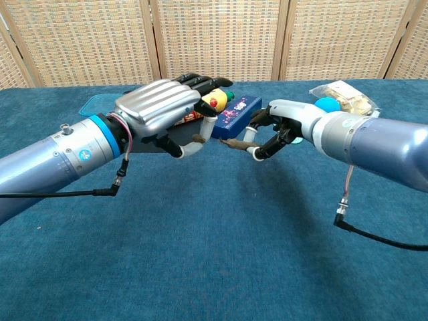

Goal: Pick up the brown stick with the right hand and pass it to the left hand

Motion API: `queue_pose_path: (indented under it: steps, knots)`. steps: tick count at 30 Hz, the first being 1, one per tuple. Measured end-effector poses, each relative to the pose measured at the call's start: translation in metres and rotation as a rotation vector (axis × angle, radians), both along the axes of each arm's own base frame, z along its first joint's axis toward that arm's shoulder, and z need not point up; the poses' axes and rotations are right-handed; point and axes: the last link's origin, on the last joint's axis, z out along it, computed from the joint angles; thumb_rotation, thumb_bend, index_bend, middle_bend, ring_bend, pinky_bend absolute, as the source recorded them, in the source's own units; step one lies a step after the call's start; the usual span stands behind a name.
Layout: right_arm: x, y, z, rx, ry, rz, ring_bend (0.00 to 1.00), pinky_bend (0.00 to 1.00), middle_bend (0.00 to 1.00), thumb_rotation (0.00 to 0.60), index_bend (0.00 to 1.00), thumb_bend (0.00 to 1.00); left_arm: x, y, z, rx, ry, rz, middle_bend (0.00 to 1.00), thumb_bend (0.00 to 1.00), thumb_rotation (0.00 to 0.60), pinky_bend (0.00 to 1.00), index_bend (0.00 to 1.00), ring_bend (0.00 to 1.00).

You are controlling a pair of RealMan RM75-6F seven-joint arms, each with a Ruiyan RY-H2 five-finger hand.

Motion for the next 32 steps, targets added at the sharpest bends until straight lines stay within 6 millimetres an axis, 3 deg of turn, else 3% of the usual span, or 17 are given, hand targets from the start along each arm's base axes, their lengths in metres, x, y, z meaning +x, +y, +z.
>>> queue_pose_path:
  steps: [7, 16, 25, 32]
  knots:
    - [-0.014, -0.007, 0.01, -0.029, 0.008, -0.025, 0.0, 0.0, 0.1, 0.6, 0.76, 0.59, -0.016, 0.001, 0.015, 0.013, 0.015, -0.001, 0.0, 0.53, 0.6, 0.0, 0.82, 0.0]
    - [-0.033, -0.014, 0.024, -0.07, 0.051, -0.039, 0.0, 0.0, 0.1, 0.6, 0.76, 0.59, -0.05, 0.001, 0.052, 0.055, 0.038, -0.003, 0.0, 0.53, 0.6, 0.0, 0.82, 0.0]
    - [-0.055, -0.013, 0.041, -0.109, 0.121, -0.032, 0.0, 0.0, 0.1, 0.6, 0.76, 0.59, -0.096, 0.003, 0.115, 0.155, 0.072, 0.04, 0.0, 0.53, 0.6, 0.0, 0.82, 0.0]
    - [-0.067, -0.003, 0.05, -0.112, 0.141, -0.03, 0.0, 0.0, 0.1, 0.6, 0.76, 0.59, -0.149, -0.006, 0.162, 0.225, 0.112, 0.172, 0.0, 0.53, 0.6, 0.0, 0.82, 0.0]
